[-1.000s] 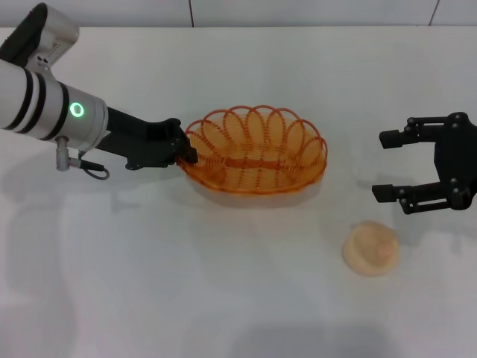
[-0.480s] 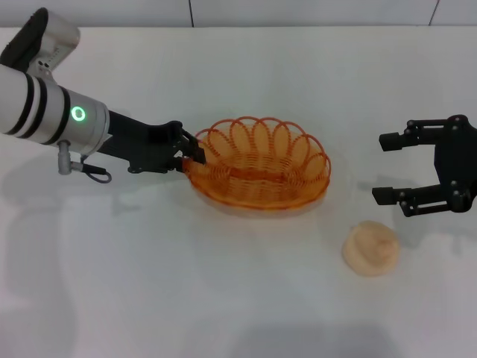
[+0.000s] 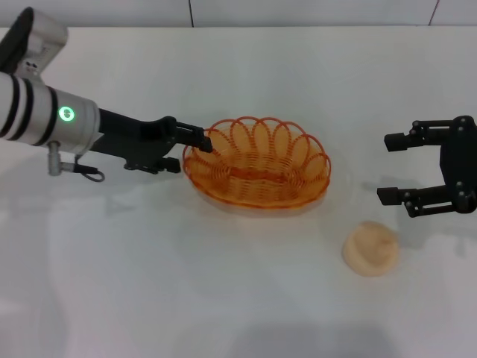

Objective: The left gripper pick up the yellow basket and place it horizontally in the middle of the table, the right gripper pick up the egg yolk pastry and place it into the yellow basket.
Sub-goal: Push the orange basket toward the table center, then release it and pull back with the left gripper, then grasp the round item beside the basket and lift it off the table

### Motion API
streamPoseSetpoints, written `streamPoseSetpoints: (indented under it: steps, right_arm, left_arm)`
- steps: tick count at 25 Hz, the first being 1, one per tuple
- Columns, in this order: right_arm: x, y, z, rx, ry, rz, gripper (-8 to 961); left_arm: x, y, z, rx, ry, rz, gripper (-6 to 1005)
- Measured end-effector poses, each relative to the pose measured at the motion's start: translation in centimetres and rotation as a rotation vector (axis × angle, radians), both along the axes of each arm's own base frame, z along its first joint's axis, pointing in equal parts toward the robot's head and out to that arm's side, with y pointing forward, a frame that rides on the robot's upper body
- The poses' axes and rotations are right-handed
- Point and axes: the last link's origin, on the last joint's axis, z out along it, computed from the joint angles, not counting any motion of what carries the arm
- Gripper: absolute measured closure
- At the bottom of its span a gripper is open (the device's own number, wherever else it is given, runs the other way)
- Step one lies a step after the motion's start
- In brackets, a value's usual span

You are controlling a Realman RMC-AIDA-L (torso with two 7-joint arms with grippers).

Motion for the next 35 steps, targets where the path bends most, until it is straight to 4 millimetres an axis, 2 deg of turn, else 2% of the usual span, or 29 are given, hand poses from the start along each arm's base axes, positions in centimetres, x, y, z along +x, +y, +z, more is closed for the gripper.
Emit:
streamPoseSetpoints:
  steps: [4, 10, 16, 19, 24, 29, 35]
  right_arm:
    - [0.0, -0.1, 0.0, 0.001, 0.019, -0.001, 176]
    - [0.0, -0.1, 0.0, 0.0, 0.023, -0.002, 176]
    - [0.2, -0.1, -0.1, -0.002, 0.025, -0.02, 176]
    - [0.6, -0.1, -0.2, -0.006, 0.009, -0.044, 175]
    - [1.3, -0.3, -0.6, -0.04, -0.071, -0.101, 175]
    - [1.6, -0.4, -1.2, -0.072, -0.138, -0.155, 175]
    - [1.7, -0.1, -2.1, -0.085, -0.192, -0.199, 175]
  left_arm:
    - [-0.3, 0.1, 0.9, 0.021, -0.006, -0.038, 284]
    - [0.1, 0.5, 3.5, 0.12, -0.048, -0.168, 156]
    - [0.2, 0.2, 7.1, 0.304, -0.106, -0.401, 103]
    - [-0.1, -0.6, 8.1, 0.347, -0.104, -0.539, 104]
    - [-0.2, -2.0, 8.5, 0.306, -0.056, -0.777, 107]
    - [-0.6, -3.4, 8.4, 0.178, 0.064, -0.969, 109]
    - [-1.2, -5.2, 7.6, 0.074, 0.121, -1.082, 108]
